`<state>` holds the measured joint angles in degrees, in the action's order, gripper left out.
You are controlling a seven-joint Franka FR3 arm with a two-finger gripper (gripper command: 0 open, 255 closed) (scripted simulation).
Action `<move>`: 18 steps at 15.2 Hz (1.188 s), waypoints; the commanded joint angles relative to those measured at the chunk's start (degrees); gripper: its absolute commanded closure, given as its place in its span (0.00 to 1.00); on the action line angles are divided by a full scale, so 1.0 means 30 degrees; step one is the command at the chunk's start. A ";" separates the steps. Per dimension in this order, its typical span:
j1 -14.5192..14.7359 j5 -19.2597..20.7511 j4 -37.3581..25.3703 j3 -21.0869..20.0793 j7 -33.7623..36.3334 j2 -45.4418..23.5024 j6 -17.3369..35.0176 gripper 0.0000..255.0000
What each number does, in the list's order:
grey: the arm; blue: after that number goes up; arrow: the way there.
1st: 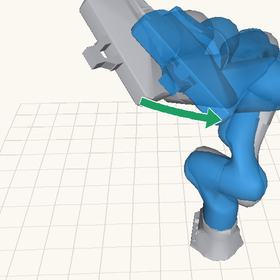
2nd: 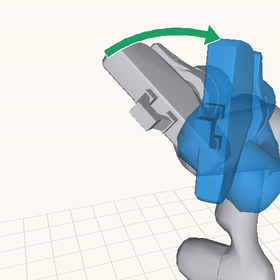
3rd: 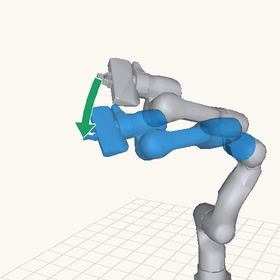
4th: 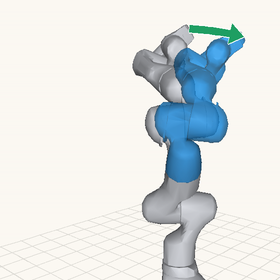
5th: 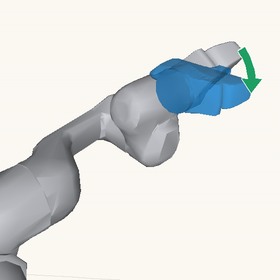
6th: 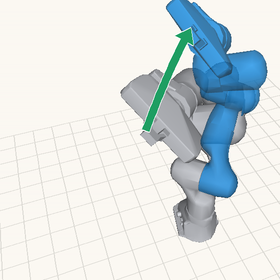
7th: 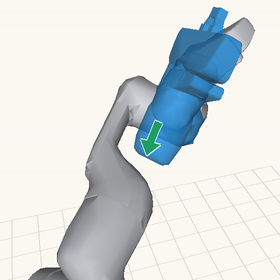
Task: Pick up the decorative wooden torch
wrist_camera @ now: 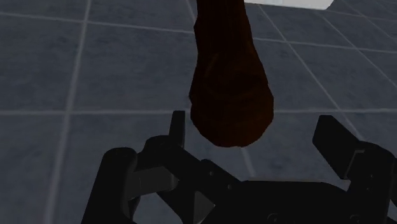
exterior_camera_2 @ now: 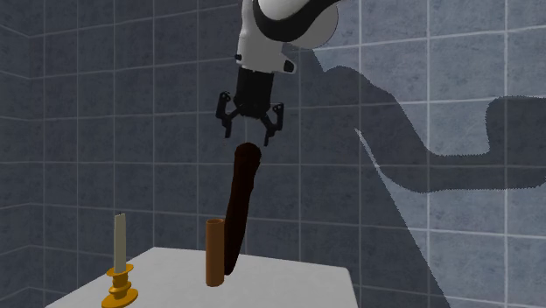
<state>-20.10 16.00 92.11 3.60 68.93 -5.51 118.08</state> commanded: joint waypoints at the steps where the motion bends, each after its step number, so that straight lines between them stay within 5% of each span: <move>1: -0.0074 0.0179 -0.0074 0.0130 0.0666 -0.0220 0.0304 0.00; 9: -0.0098 0.0447 0.1652 0.0178 0.1157 -0.0167 0.1926 0.00; 10: -0.0095 0.0443 0.1594 0.0175 0.1156 -0.0205 0.1905 1.00; 18: -0.0095 0.0443 0.1612 0.0175 0.1158 -0.0199 0.1916 1.00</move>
<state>-20.42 17.34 96.87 4.16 72.38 -6.05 123.86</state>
